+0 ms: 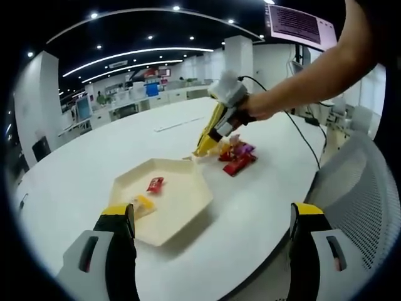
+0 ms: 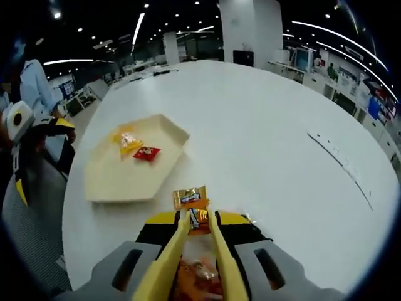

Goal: Place the target food into the container with the food tongs after gripping and lifting it, then release it inside without dropping or visibly crushing the food.

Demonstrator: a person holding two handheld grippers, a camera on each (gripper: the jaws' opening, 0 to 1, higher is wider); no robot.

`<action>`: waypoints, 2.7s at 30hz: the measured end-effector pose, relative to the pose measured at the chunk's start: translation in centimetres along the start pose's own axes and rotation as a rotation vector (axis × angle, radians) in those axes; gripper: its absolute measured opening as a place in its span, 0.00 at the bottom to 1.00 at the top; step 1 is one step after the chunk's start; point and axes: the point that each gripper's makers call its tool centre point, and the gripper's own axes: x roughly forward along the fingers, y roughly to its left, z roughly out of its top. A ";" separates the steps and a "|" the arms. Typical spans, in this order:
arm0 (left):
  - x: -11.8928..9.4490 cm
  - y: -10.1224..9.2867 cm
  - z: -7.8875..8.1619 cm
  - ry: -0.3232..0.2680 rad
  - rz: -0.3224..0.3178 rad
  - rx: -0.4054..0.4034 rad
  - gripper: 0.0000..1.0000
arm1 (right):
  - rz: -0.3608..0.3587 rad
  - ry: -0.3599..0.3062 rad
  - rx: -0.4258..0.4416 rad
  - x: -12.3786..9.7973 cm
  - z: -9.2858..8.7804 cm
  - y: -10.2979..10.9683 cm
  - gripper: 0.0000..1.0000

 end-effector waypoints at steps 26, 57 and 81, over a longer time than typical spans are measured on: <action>-0.3 0.3 0.6 -0.037 0.017 0.012 0.99 | -0.015 -0.040 -0.054 -1.9 7.1 1.8 0.21; -0.4 0.3 0.9 -0.055 0.023 0.023 0.99 | 0.076 -0.058 -0.155 3.1 15.6 7.9 0.21; -0.5 0.5 1.1 -0.059 0.033 0.029 0.99 | 0.110 -0.095 -0.195 3.2 17.7 9.2 0.26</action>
